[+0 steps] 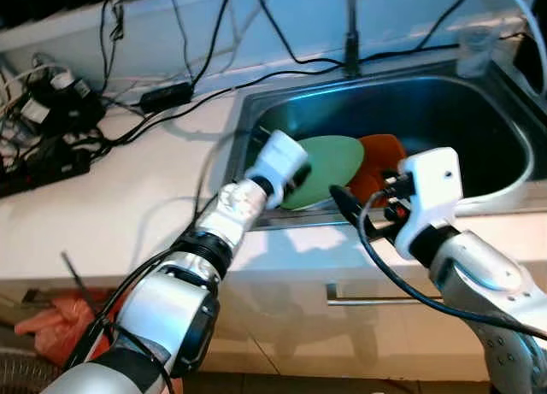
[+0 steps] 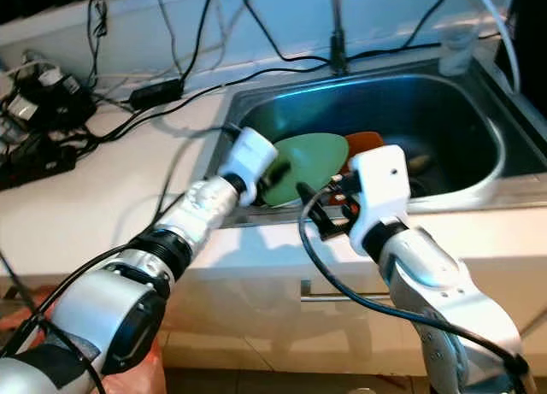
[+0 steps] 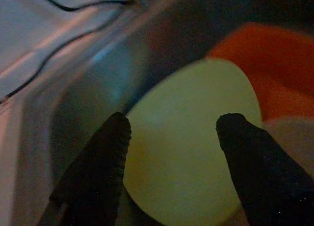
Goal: Kitchen organization
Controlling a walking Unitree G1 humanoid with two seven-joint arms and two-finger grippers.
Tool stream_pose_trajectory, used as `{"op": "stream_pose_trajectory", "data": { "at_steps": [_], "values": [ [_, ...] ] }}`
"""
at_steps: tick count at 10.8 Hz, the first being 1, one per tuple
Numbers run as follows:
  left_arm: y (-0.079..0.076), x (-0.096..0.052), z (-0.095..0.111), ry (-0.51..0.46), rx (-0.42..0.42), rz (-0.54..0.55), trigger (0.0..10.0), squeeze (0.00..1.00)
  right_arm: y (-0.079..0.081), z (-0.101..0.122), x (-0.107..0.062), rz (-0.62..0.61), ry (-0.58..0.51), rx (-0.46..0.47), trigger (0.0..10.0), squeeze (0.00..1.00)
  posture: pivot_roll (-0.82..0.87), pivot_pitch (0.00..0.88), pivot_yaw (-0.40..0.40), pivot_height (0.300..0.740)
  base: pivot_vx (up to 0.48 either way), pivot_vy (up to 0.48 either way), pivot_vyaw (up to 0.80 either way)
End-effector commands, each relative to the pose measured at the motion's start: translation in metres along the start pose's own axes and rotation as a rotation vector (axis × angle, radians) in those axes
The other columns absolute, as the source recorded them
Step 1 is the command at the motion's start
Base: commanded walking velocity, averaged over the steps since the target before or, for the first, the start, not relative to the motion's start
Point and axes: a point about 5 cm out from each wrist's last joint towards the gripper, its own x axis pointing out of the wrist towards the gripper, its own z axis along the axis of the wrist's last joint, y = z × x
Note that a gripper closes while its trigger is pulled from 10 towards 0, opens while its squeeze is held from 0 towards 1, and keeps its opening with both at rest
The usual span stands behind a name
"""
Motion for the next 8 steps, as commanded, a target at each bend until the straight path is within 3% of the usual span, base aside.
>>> {"op": "stream_pose_trajectory", "data": {
  "at_steps": [1, 4, 5, 8],
  "values": [
    [0.013, -0.006, -0.004, -0.013, -0.045, 0.045, 10.0, 1.00, 0.005, 0.000, 0.004, 0.034, -0.001, 0.001, 10.0, 0.00, -0.26, 0.000, 0.194, 0.740, 0.000, 0.000, 0.00],
    [0.030, -0.012, 0.008, -0.136, -0.134, 0.112, 10.0, 1.00, 0.002, 0.001, 0.011, 0.017, -0.015, -0.016, 10.0, 0.00, -0.23, 0.000, 0.178, 0.740, 0.000, 0.000, 0.00],
    [0.041, -0.019, 0.021, -0.227, -0.153, 0.147, 10.0, 1.00, -0.001, 0.001, 0.015, -0.021, -0.030, -0.033, 10.0, 0.00, -0.20, 0.000, 0.164, 0.740, 0.000, 0.000, 0.00],
    [0.041, -0.045, 0.035, -0.330, -0.188, 0.222, 10.0, 1.00, 0.002, 0.003, 0.028, -0.039, -0.066, -0.033, 10.0, 0.00, -0.14, 0.000, 0.131, 0.740, 0.000, 0.000, 0.00]
  ]
}}
